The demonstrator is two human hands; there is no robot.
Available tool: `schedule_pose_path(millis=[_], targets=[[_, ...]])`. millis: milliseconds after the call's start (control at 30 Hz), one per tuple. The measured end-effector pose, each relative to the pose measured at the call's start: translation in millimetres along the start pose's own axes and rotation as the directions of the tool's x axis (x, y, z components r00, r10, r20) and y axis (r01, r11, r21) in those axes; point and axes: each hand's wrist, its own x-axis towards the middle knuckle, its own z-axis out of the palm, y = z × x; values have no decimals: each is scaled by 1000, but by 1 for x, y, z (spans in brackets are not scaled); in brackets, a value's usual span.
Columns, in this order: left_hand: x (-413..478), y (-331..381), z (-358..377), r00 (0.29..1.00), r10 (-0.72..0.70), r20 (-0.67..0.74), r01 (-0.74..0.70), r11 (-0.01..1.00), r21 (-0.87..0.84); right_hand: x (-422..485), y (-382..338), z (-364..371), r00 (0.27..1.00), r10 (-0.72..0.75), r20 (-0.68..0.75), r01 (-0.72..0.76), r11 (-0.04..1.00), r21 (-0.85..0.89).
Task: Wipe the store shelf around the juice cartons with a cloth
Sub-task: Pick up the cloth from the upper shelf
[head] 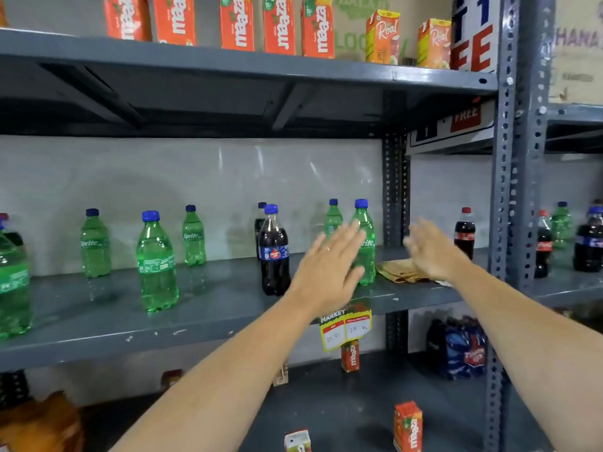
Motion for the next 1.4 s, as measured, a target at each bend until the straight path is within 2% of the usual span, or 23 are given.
schedule_pose_path(millis=[67,133,200,267,400,500,600,667,733,867,933,1000,1067,1133,1200,1233,1267,1333,1367,1400], targets=[[-5,9,13,986,68,155,-59,997,-56,-13,7,0,956,73,284,-41,992,-117],[-16,10,32,966,109,236,-102,994,-40,-28,13,5,897,58,438,12,988,-156],[-19,7,42,967,130,219,-124,991,-41,-35,13,-5,891,-49,452,153,968,-197],[-19,1,47,976,167,140,-166,986,-18,-39,15,-21,878,-80,473,230,936,-268],[-22,0,49,975,193,114,-194,981,0,-41,30,-25,830,-49,556,205,953,-222],[-26,-1,50,980,178,84,-180,984,10,-45,42,-14,859,-109,501,208,967,-146],[-29,0,52,985,164,59,-166,986,34,-56,49,-4,917,-221,331,290,941,-174],[-28,1,51,985,166,54,-169,984,50,-58,51,-3,932,-280,229,325,927,-189],[-27,0,51,984,172,48,-175,982,71,-55,53,-5,933,-275,230,314,937,-153],[-27,0,52,980,182,86,-188,980,69,-52,52,-3,906,-236,352,287,953,-99],[-27,1,52,971,214,110,-222,973,67,-61,51,0,920,-251,300,279,959,-56],[-27,1,50,962,256,97,-266,959,101,-77,49,2,946,-277,171,281,960,-1],[-33,-1,46,948,317,37,-319,937,141,-99,45,4,965,-256,52,251,964,91],[-56,-4,43,932,351,-93,-334,929,160,-126,43,15,984,-177,-14,176,964,200],[-105,-13,49,908,326,-263,-309,945,106,-154,42,39,992,-118,-38,124,940,318],[-138,-19,56,912,292,-288,-286,956,62,-166,38,54,994,-96,-43,105,921,375],[-173,-26,65,943,230,-242,-235,972,8,-178,32,69,996,-77,-40,87,902,422],[-237,-45,89,999,6,31,-4,997,-72,-188,17,96,999,-33,-3,31,904,427],[-264,-59,103,965,-145,219,163,984,-67,-187,7,110,1000,7,31,-19,910,414],[-286,-73,116,885,-281,371,314,949,-31,-182,-1,123,996,49,72,-74,914,400]])
